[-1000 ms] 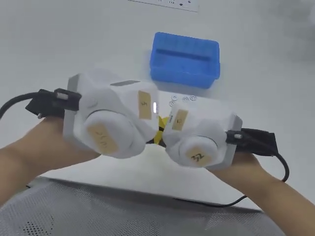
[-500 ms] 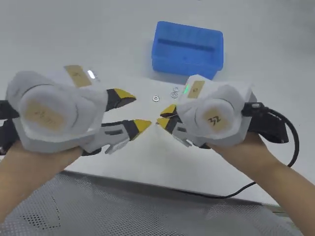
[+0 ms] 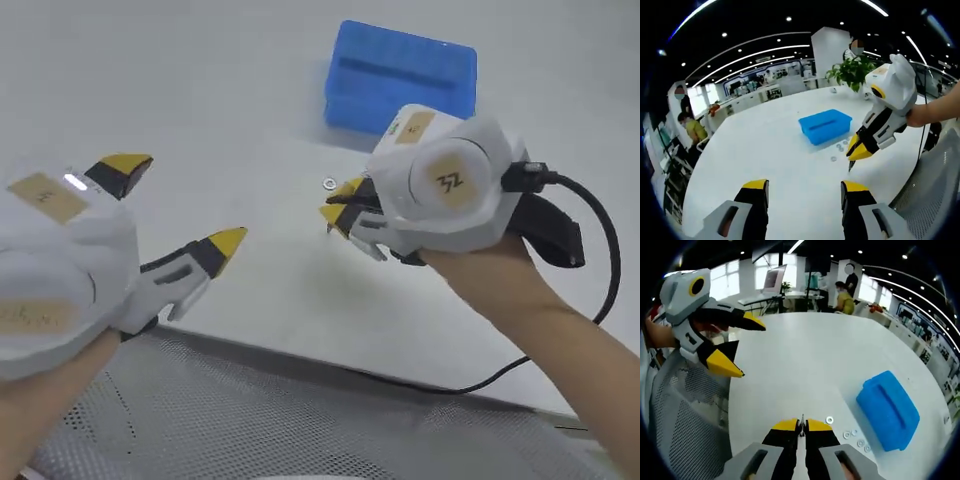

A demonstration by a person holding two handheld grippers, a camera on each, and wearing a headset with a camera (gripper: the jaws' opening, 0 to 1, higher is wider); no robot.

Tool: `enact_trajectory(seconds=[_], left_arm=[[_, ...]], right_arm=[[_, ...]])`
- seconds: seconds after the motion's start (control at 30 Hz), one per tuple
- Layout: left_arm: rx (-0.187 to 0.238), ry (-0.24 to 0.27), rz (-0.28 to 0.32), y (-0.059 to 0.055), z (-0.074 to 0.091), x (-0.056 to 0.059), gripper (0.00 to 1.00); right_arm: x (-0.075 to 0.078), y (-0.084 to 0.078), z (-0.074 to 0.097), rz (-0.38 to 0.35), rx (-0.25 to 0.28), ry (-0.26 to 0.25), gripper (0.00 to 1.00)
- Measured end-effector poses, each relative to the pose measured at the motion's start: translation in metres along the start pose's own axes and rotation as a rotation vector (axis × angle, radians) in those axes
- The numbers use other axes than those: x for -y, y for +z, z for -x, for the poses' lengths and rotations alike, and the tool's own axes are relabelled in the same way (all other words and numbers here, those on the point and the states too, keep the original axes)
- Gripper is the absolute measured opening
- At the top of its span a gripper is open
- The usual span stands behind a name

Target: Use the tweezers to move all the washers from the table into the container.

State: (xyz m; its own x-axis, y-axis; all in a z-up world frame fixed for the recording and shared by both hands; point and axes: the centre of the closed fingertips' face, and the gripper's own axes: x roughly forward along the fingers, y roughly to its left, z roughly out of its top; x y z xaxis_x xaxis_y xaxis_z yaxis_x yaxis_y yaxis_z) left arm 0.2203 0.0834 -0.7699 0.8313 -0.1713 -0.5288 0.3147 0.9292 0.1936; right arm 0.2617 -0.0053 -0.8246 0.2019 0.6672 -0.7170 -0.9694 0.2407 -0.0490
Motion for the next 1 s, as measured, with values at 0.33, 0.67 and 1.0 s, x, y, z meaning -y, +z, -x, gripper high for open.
enact_trajectory(seconds=[0.33,0.67,1.0], left_arm=[[-0.033,-0.059,0.049,-0.013,-0.003,0.015,0.71],[-0.065,-0.04,-0.021,-0.019,-0.007,0.015,0.78],[-0.082,-0.042,-0.045,-0.023,-0.008,0.016,0.77]], right_arm=[[0.026,0.016,0.011,-0.152,0.089,-0.042,0.02],[0.061,0.012,0.001,-0.188,0.079,-0.102,0.02],[0.061,0.006,-0.005,-0.205,0.043,-0.098,0.03]])
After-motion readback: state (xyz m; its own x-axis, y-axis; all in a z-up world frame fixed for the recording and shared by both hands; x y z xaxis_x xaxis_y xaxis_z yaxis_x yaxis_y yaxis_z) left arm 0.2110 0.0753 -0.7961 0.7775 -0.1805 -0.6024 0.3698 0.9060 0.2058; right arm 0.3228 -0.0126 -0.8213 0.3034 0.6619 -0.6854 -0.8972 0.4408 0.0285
